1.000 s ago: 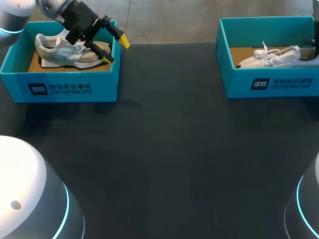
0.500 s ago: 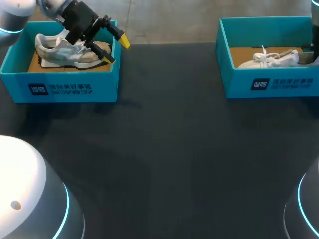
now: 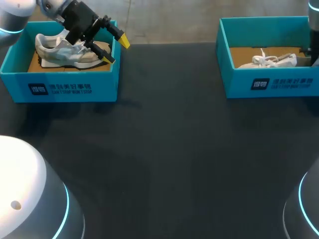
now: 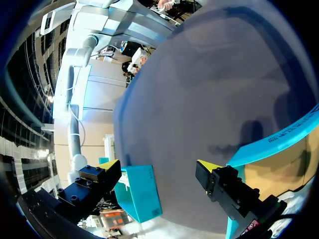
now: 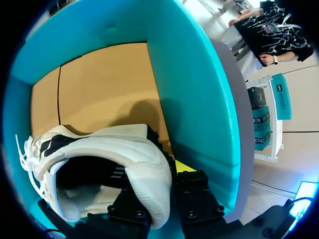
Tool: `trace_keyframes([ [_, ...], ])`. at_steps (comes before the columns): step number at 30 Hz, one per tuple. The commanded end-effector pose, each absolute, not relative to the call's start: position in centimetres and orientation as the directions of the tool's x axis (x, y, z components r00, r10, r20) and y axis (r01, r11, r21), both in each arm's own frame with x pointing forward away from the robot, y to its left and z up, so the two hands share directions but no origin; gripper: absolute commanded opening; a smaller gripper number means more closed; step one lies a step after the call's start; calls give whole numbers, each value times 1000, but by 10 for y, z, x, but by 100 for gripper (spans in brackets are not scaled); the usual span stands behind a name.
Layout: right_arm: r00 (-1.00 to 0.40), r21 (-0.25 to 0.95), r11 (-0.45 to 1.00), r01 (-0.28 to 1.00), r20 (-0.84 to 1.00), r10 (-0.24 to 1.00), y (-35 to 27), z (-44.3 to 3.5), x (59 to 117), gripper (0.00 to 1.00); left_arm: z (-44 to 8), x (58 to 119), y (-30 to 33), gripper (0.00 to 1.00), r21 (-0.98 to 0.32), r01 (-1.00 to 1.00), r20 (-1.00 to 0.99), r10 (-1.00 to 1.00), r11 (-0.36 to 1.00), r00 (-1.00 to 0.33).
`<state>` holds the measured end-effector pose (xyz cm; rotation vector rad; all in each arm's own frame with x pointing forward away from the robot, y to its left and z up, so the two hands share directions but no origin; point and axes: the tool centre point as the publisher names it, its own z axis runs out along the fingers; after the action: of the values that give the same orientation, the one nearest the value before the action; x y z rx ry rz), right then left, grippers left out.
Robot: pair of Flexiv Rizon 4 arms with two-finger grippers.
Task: Take the shoe out of the shoebox, open the shoe tongue, remove and reinsert the insole, then place the shoe into the shoebox
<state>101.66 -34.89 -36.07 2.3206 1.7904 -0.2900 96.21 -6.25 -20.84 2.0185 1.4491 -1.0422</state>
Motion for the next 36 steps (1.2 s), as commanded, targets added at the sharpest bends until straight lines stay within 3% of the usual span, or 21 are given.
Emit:
trace_keyframes([
  [1, 247, 23, -251, 968, -270, 931, -349, -361, 1020, 0, -208, 962, -63, 100, -72, 933, -782, 601, -353, 167],
  [10, 256, 24, -259, 966, -263, 930, -350, -364, 1019, 3, -208, 962, -63, 100, -72, 933, -782, 601, -353, 167],
  [12, 258, 27, -260, 965, -264, 929, -350, -357, 1019, 15, -208, 962, -63, 100, -72, 933, -782, 601, -353, 167],
  [15, 260, 31, -262, 965, -266, 928, -350, -356, 1018, 17, -208, 962, -63, 100, -72, 933, -782, 601, -353, 167],
  [18, 264, 38, -264, 964, -269, 926, -351, -355, 1017, 27, -208, 962, -63, 100, -72, 933, -782, 601, -353, 167],
  [26, 271, 49, -267, 962, -271, 924, -351, -349, 1016, 35, -208, 962, -63, 100, -72, 933, -782, 601, -353, 167],
  [36, 274, 61, -268, 962, -270, 923, -349, -346, 1018, 37, -208, 962, -63, 100, -72, 933, -782, 601, -353, 167],
])
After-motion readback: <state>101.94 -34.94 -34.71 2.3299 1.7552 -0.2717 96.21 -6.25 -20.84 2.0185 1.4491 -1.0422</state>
